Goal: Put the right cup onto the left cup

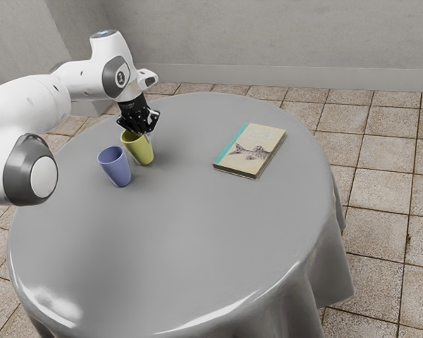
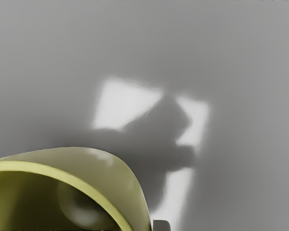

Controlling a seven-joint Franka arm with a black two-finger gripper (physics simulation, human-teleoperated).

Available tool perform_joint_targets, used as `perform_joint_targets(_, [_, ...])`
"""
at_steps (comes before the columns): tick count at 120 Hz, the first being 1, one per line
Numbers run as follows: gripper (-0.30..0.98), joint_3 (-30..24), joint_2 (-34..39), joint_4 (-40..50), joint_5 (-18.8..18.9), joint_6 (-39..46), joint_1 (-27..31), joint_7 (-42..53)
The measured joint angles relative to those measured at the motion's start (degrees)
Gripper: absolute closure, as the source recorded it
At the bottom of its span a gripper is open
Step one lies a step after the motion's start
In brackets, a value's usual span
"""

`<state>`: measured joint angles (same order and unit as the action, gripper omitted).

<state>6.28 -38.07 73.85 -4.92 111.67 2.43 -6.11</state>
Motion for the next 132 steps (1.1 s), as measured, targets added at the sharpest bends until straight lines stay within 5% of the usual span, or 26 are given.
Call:
perform_joint_targets(42, [0.78, -0.04, 2.03, 0.06, 0.54, -0.64, -0.13, -1.03])
perform_joint_targets(85, [0.78, -2.27, 19.41, 10.47, 7.14, -7.66, -0.64, -4.90])
perform_joint_targets(132, [0.78, -2.25, 19.14, 11.71, 8.21, -9.93, 1.18, -8.23])
